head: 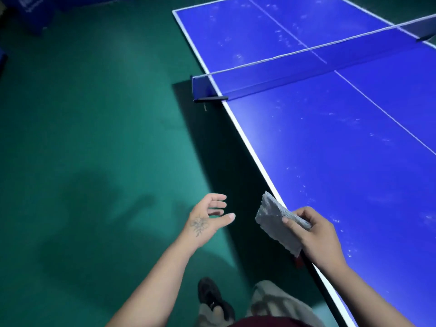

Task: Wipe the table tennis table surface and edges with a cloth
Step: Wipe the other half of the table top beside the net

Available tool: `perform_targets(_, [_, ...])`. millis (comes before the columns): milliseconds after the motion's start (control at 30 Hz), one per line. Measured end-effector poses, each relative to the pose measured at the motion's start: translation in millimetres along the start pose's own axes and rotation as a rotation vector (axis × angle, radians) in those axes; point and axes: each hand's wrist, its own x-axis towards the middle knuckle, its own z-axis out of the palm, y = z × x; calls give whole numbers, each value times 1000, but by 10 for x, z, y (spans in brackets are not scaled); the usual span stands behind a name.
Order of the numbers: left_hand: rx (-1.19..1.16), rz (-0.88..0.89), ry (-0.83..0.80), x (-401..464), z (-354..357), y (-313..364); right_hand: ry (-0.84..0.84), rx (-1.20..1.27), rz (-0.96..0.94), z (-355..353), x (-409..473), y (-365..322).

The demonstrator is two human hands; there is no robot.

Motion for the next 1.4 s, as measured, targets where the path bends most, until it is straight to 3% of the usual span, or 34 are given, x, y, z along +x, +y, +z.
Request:
perform_targets(367, [167, -4, -348, 1902, -69, 620, 212, 165, 91, 312, 1277, -395])
perform_targets(633, [357, -62, -384, 3365, -309, 1283, 160, 260, 123, 553, 3019, -754])
perform_targets(900, [278, -42, -311, 4695, -390, 1961, 135, 232, 92, 600, 4297, -1320])
perform_targets(1167, [337, -29, -490, 6029, -489, 2013, 213, 266, 162, 1055, 5192, -1482])
perform_targets(1400, [387, -76, -802, 7197, -649, 1828, 369, 398, 353, 1716, 5857, -1647])
